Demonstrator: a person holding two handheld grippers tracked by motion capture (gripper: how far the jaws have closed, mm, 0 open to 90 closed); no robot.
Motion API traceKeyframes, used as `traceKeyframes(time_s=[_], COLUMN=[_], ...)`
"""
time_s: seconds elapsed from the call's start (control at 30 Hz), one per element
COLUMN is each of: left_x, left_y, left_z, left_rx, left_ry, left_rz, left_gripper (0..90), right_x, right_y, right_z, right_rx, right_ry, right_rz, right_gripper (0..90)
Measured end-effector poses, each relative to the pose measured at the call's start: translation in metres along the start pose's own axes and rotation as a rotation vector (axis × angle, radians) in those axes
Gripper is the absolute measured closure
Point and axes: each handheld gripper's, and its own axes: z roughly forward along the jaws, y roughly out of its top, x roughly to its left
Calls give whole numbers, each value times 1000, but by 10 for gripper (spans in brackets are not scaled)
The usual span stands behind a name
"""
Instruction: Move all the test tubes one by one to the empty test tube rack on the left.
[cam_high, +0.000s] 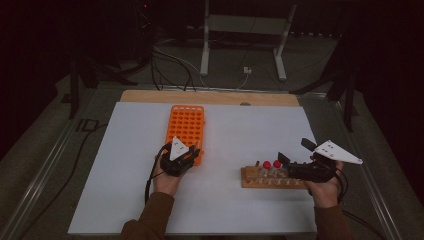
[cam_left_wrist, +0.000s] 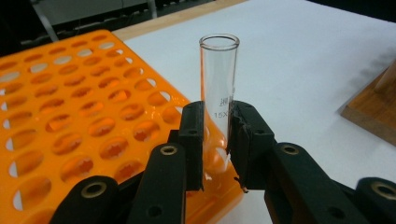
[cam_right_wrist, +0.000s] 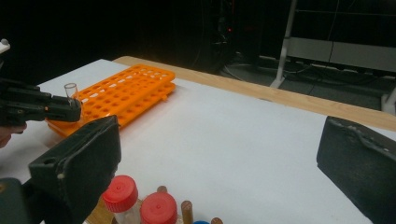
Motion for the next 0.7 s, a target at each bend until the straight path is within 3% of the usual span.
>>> traceKeyframes(time_s=[0.7], left_x=[-2], left_y=[-6], left_z=[2], left_rx=[41], left_ry=[7], left_rz=[12], left_gripper=[755], right_x=[0], right_y=[0], right_z=[0], right_rx=[5], right_ry=[-2], right_rz=[-10], right_gripper=[1])
